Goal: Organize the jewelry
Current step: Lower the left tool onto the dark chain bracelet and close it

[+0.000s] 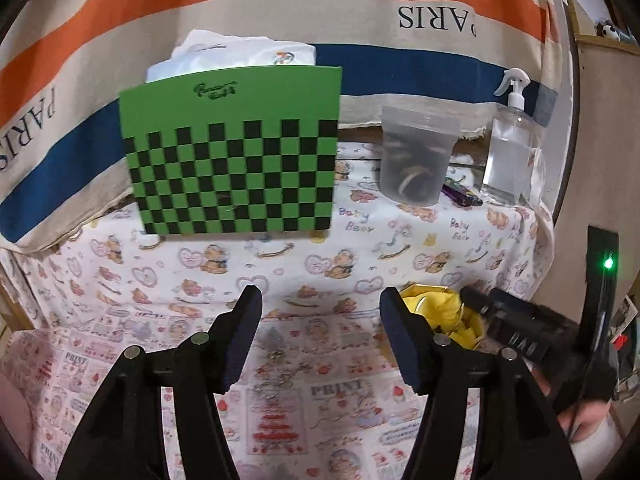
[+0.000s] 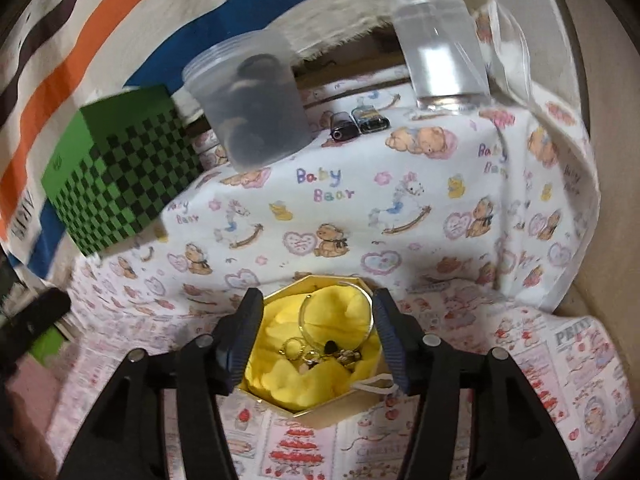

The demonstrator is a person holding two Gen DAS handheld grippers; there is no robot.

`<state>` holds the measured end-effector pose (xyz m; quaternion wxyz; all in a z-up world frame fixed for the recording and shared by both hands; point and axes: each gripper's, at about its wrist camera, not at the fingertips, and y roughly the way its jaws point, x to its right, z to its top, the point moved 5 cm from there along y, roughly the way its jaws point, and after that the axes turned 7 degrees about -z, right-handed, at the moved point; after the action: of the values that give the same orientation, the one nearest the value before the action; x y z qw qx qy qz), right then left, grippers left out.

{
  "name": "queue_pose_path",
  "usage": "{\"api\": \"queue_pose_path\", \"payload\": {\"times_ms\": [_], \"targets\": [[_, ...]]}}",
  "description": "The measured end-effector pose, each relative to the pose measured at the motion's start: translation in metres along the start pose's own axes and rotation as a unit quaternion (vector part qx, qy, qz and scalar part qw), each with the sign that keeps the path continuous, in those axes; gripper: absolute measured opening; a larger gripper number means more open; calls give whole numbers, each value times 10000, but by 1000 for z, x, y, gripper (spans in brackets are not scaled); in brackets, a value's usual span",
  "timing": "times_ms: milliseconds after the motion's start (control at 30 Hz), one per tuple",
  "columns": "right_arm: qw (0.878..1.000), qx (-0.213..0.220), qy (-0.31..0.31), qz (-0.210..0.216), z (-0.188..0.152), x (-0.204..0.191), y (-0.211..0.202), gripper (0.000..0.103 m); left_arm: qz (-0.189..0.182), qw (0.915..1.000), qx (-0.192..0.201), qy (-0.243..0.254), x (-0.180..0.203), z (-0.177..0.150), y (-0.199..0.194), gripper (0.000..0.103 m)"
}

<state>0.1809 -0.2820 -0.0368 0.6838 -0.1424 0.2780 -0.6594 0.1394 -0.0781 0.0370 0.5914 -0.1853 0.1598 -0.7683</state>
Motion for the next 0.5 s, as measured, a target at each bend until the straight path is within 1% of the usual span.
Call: {"api": "queue_pose_path", "payload": {"times_ms": [100,167,233,300,333,433,500], "targets": [[9998,30,-189,51,-1,-10,-2,55,88,9996,-5,283,5,-3,3,60],[9995,164,-285,-18,0,-14,-7,62,184,9989,31,429,4,-9,2,63],[9995,208,-230,-55,1,-12,-10,63,265,9982,179,514,1,-14,-4,63],[9996,248,-124,-83,2,-9,-12,66,252,9979,331,500,-5,-16,-10,64],[9995,288,-103,-122,3,-8,-12,69,258,9979,386,450,-9,-16,-12,68],[9989,351,-110,-306,4,-5,-12,72,214,9985,455,201,-26,-15,-10,74],[9977,427,-153,-499,4,-4,-12,74,219,9987,448,80,-37,-18,-6,74]]}}
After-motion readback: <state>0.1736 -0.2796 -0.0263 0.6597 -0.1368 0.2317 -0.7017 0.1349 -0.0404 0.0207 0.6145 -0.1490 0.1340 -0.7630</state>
